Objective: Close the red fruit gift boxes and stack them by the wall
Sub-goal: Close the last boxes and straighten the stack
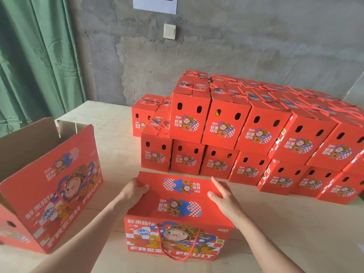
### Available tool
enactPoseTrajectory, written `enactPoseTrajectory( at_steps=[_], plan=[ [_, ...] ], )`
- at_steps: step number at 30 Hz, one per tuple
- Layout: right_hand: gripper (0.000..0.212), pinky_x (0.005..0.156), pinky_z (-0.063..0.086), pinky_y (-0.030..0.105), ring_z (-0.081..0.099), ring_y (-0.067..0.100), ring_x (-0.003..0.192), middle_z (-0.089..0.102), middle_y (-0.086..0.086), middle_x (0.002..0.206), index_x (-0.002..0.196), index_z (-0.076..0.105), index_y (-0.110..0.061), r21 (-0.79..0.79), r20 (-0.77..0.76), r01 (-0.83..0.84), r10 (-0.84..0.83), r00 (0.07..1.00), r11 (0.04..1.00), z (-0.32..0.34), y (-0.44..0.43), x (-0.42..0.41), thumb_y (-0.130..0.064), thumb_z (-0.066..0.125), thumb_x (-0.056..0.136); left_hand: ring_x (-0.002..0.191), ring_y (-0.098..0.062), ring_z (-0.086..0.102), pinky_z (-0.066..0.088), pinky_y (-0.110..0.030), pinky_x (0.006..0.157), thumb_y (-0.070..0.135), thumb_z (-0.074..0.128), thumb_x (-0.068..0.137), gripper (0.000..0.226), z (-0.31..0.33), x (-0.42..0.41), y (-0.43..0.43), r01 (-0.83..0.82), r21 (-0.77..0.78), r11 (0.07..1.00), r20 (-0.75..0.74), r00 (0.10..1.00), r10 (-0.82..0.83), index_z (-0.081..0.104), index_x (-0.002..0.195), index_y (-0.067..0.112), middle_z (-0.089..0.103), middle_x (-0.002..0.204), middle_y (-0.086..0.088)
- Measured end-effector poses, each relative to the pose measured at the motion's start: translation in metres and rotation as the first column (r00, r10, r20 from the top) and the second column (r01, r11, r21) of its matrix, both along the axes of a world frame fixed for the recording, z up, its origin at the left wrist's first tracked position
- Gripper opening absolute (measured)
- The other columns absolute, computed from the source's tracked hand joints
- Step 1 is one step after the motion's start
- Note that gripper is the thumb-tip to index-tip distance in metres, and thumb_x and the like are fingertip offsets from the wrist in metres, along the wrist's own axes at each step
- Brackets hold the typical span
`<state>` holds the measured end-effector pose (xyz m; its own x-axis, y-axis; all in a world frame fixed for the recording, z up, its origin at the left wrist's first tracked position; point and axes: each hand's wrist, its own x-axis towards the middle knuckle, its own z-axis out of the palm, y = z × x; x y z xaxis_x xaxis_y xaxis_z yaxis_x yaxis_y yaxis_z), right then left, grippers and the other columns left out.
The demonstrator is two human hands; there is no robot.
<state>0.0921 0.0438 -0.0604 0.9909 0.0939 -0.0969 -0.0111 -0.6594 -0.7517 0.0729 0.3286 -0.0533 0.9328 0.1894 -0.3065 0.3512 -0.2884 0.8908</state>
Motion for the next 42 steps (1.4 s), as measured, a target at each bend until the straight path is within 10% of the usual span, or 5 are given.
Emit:
enactPoseTrajectory(
  at_steps=[4,15,21,34,42],
  plan=[
    [0.048,0.111,-0.022,0.032,-0.032,0.014,0.139,-0.032,-0.012,0.15,0.143,0.001,-0.054,-0.593,0.184,-0.244,0.425,0.886,0.767,-0.001,0.008,-0.001,-0.048,0.024,0.102,0.147,-0.028,-0.001,0.017,-0.05,0.115,0.047,0.024,0.1,0.062,-0.018,-0.001,-0.003,0.154,0.694,0.704,0.041,0.967,-0.252,-0.007,0.151,0.03,-0.004,0.16,-0.001],
    [0.041,0.109,-0.023,0.056,-0.037,0.023,0.132,-0.027,-0.022,0.151,0.129,-0.008,-0.073,-0.653,-0.064,-0.44,0.534,0.843,0.616,0.007,0.018,0.0,-0.067,0.01,0.093,0.139,-0.04,-0.028,0.006,-0.058,0.116,0.057,0.004,0.096,0.049,-0.02,0.006,-0.01,0.364,0.848,0.386,-0.166,0.872,-0.46,-0.023,0.137,0.055,-0.025,0.156,0.003],
    [0.043,0.117,-0.008,0.045,-0.012,0.012,0.145,-0.002,-0.017,0.158,0.142,0.025,-0.054,-0.504,0.118,-0.303,0.412,0.903,0.809,0.001,0.004,0.007,-0.051,0.032,0.099,0.14,-0.033,0.028,0.038,-0.047,0.106,0.051,0.04,0.095,0.064,-0.011,-0.029,-0.013,-0.041,0.652,0.757,0.25,0.954,-0.163,0.022,0.149,0.021,0.006,0.16,-0.005],
    [0.046,0.1,0.028,0.039,0.042,0.027,0.12,0.052,0.007,0.125,0.135,0.047,-0.035,-0.564,0.305,0.258,-0.092,0.948,0.784,-0.003,0.045,-0.019,-0.053,0.038,0.094,0.141,-0.032,0.01,0.014,-0.056,0.111,0.051,0.031,0.098,0.056,-0.024,0.004,0.006,-0.124,0.735,0.667,0.181,0.983,-0.016,0.026,0.145,0.021,0.013,0.155,-0.011],
    [0.088,0.113,0.025,0.036,0.018,0.019,0.145,0.022,-0.007,0.155,0.147,0.011,-0.048,-0.272,-0.189,-0.423,0.383,0.904,0.864,0.016,0.013,-0.059,-0.074,0.055,0.075,0.139,-0.027,0.025,0.022,-0.046,0.115,0.034,0.06,0.09,0.07,-0.037,-0.053,-0.077,-0.302,-0.074,0.95,0.303,0.901,0.31,0.025,0.146,0.011,0.031,0.148,-0.015]
  ],
)
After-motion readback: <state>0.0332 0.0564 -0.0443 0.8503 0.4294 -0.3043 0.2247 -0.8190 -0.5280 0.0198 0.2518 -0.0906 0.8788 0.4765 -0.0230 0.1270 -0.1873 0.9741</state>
